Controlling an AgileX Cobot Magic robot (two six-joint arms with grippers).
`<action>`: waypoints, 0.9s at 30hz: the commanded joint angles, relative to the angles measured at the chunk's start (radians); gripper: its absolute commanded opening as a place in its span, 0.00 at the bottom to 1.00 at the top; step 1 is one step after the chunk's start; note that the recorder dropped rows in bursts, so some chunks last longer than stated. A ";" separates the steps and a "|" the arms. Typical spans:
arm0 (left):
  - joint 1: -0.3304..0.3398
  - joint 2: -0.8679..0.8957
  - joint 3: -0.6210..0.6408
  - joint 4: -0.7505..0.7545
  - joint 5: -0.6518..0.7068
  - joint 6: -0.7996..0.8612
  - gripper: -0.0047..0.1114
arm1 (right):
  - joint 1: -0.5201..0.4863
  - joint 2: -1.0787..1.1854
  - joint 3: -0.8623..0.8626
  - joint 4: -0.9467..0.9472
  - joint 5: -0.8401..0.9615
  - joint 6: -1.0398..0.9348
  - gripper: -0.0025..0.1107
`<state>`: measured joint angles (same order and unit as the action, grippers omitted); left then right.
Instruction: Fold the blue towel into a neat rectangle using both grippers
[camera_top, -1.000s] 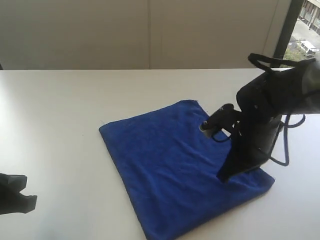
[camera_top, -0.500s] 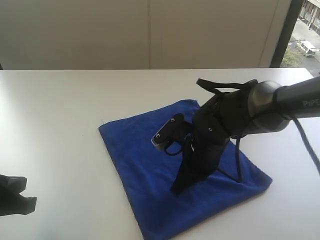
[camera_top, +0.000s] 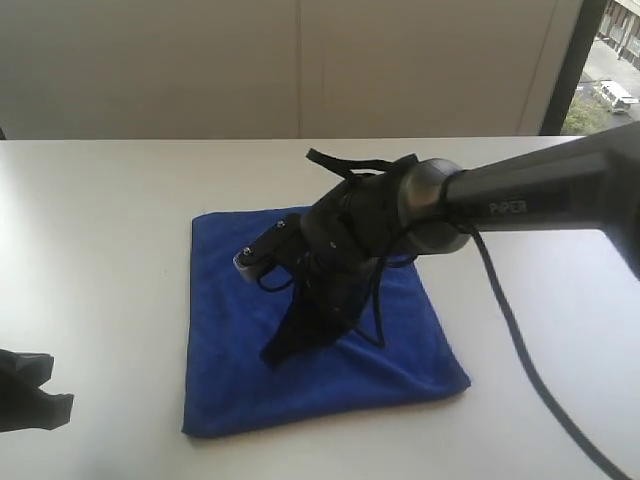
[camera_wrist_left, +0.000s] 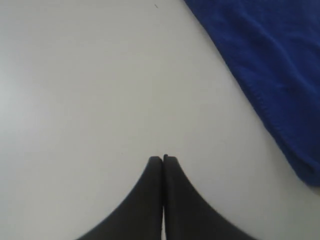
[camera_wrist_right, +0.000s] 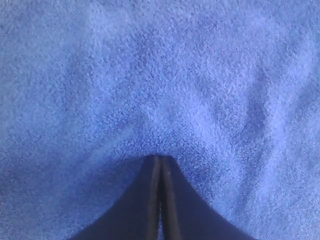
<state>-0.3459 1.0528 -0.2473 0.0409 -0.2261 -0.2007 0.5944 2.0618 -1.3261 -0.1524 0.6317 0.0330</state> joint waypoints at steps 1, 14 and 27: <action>-0.005 -0.006 0.007 -0.003 0.010 -0.001 0.04 | 0.004 0.029 -0.064 0.047 0.022 0.031 0.02; -0.005 -0.006 0.007 -0.003 0.015 -0.001 0.04 | 0.050 -0.070 -0.116 0.166 0.140 -0.190 0.02; -0.005 -0.006 0.007 -0.003 0.013 -0.005 0.04 | 0.163 0.067 -0.118 0.233 -0.005 -0.213 0.02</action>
<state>-0.3459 1.0528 -0.2473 0.0409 -0.2201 -0.2007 0.7532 2.1171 -1.4431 0.0703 0.6640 -0.1744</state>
